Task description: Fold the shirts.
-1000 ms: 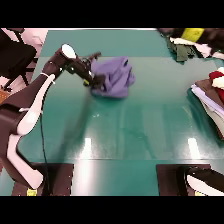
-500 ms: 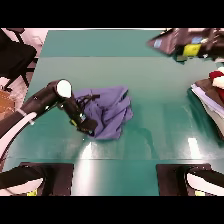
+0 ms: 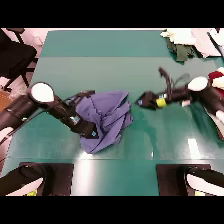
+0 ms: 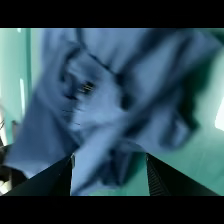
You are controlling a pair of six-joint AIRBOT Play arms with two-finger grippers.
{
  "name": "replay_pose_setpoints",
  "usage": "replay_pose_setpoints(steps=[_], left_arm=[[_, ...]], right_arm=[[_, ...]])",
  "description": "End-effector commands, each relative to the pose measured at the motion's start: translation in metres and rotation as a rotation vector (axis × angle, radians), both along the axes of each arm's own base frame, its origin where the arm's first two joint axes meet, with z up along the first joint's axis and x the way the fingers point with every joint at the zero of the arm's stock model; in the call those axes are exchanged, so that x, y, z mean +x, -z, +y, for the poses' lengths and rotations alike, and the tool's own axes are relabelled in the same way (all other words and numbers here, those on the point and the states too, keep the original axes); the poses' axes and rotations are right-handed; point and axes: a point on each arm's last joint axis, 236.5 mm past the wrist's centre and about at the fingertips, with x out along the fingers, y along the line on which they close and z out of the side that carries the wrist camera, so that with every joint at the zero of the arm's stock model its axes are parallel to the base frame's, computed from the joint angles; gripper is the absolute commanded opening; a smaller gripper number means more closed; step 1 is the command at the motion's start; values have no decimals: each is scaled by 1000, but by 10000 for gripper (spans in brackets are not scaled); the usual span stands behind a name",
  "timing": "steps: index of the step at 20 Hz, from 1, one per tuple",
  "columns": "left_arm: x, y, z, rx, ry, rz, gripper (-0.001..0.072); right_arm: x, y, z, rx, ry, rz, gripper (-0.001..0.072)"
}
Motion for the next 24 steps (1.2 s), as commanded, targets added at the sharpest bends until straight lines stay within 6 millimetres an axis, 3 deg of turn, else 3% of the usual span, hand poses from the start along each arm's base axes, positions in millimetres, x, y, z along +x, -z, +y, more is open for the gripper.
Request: replay_pose_setpoints(steps=[1,3,5,8,9,10,12,13,14,15,16,18,19,22,24], left_arm=[[62,-41,24,-35,-194,-295,597],[89,-64,41,-67,-308,-413,598],[99,-71,51,-72,-356,-450,598],[126,-71,80,-6,-454,-521,596],[135,-72,89,5,-501,-539,569],[143,-75,97,7,-532,-557,495],[148,-75,108,16,-568,-561,480],[149,-74,113,29,-575,-561,480],[152,-69,122,73,-575,-580,480],[157,-59,140,157,-586,-609,479],[163,-45,166,275,-601,-644,478],[174,-9,210,471,-637,-685,477],[175,19,214,506,-631,-641,478],[165,111,171,422,-594,-315,481],[164,147,137,313,-595,-168,482]], right_arm=[[-31,64,-27,-66,190,88,519],[-33,74,-26,-66,243,93,519],[-33,84,-17,-67,256,108,519],[-29,100,13,-83,191,137,519],[-26,103,26,-89,162,138,519],[-23,106,38,-92,136,139,519],[-11,108,57,-75,130,141,517],[-5,108,64,-64,134,143,472],[-1,107,68,-62,124,135,294],[3,103,70,-57,120,125,120],[4,95,69,-49,116,103,20],[5,73,60,-42,120,44,19],[4,62,56,-35,124,15,19],[-6,35,50,-9,131,-50,19],[-11,25,49,4,126,-70,19]])
